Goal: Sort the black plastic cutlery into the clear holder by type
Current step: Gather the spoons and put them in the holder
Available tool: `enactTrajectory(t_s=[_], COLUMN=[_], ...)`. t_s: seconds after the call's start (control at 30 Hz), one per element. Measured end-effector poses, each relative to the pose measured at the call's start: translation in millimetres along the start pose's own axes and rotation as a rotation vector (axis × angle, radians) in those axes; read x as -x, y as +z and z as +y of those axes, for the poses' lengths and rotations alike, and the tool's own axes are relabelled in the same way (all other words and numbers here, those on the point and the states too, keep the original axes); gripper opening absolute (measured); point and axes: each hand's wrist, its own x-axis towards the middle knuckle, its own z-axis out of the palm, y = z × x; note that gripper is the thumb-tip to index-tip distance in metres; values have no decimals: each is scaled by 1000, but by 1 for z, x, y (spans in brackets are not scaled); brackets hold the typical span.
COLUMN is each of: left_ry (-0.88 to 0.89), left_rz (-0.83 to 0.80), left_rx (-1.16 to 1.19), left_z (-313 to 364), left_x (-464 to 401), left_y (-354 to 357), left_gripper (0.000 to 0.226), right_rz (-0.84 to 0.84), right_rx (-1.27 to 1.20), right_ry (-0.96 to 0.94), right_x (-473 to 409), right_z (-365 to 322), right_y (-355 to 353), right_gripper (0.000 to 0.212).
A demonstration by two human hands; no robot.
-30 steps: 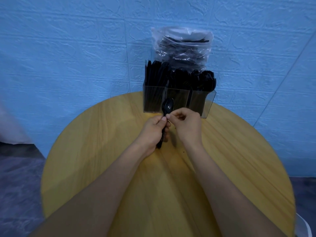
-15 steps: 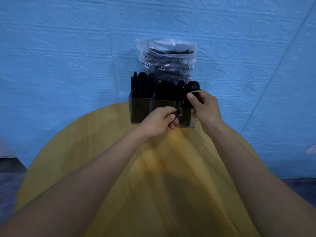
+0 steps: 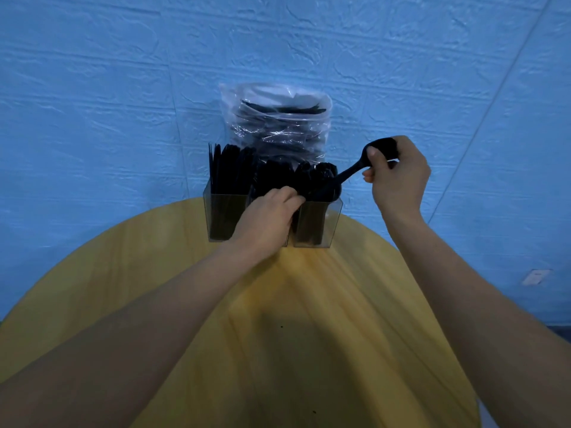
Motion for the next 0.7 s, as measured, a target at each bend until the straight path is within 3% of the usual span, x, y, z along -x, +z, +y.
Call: enactTrajectory(t_s=[0.3, 0.5, 0.7], left_ry=[72, 85, 92], left_rz=[12, 19, 26], left_rx=[-42, -46, -24], left_z=[-4, -7, -7], left_x=[-4, -4, -2], left_y=[0, 1, 2], left_gripper=[45, 44, 46], right_rz=[-8, -20, -186], right_rx=[166, 259, 339], right_ry=[-358, -433, -424], right_x=[13, 13, 14], right_z=[7, 1, 4], right_y=[26, 41, 36], right_gripper=[10, 12, 9])
